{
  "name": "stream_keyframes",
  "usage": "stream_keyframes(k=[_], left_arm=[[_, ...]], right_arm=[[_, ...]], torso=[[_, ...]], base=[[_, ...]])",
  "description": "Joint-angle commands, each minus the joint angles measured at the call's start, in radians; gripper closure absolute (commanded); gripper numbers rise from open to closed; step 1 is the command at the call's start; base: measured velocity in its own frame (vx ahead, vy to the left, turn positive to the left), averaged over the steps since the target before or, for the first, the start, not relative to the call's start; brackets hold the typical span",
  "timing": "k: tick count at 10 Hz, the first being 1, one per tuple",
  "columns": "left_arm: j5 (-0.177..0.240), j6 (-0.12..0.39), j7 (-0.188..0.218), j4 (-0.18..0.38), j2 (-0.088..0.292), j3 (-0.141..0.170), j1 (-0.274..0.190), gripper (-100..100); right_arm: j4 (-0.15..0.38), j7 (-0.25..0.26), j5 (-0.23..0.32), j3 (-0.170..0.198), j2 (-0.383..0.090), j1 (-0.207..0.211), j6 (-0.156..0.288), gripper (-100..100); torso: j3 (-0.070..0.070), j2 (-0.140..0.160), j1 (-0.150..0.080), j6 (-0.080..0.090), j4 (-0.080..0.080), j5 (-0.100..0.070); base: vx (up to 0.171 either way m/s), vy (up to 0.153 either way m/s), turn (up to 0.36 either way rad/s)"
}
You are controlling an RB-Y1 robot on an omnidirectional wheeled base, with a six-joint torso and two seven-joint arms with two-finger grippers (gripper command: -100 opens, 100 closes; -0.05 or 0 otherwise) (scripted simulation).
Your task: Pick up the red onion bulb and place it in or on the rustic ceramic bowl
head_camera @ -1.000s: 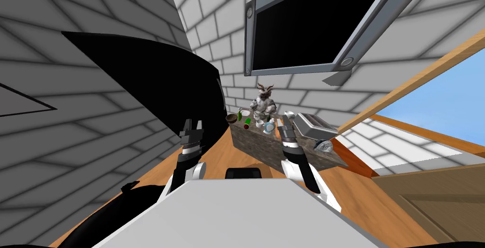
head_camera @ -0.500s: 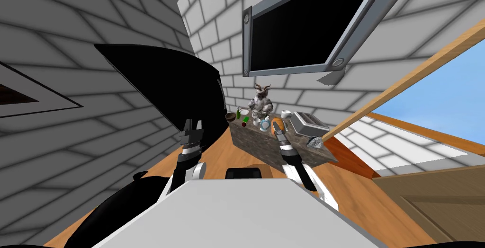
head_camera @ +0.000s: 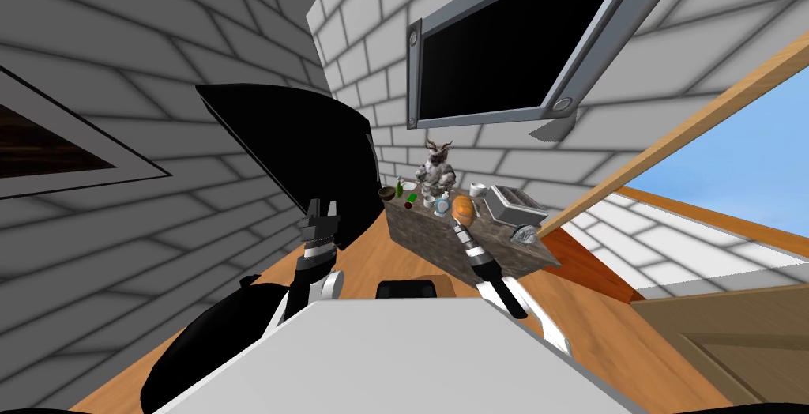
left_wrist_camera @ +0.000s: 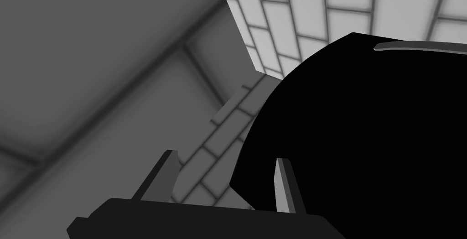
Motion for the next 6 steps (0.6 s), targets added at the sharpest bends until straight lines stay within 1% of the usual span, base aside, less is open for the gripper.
stream_keyframes(k=[1,2,3,4,5,6], left_arm=[[0.000,0.000,0.000,0.000,0.000,0.000,0.000,0],[0.000,0.000,0.000,0.000,0.000,0.000,0.000,0],[0.000,0.000,0.000,0.000,0.000,0.000,0.000,0],[0.000,0.000,0.000,0.000,0.000,0.000,0.000,0],[0.000,0.000,0.000,0.000,0.000,0.000,0.000,0],[0.000,0.000,0.000,0.000,0.000,0.000,0.000,0]], right_arm=[[0.028,0.011,0.012,0.003,-0.017,0.001,0.000,-100],[0.072,0.031,0.038,0.012,-0.054,-0.007,0.004,-100],[0.104,0.051,0.065,0.022,-0.082,-0.018,0.008,-100],[0.122,0.051,0.065,0.022,-0.092,-0.018,0.008,-100],[0.151,0.072,0.093,0.031,-0.133,-0.030,0.011,-100],[0.175,0.072,0.093,0.031,-0.133,-0.030,0.011,-100]], torso=[[0.000,0.000,0.000,0.000,0.000,0.000],[-0.001,-0.001,0.000,0.000,0.000,0.000],[-0.001,-0.001,0.001,0.000,0.000,0.000],[-0.001,-0.001,0.003,0.000,0.000,0.001],[-0.001,-0.001,0.002,0.000,0.000,0.001],[0.000,-0.001,0.003,0.000,0.000,0.001]], base=[[-0.019,0.028,0.026],[-0.019,0.043,0.050],[-0.029,0.078,0.088],[-0.030,0.063,0.018],[-0.035,0.082,0.050],[-0.016,0.065,0.022]])
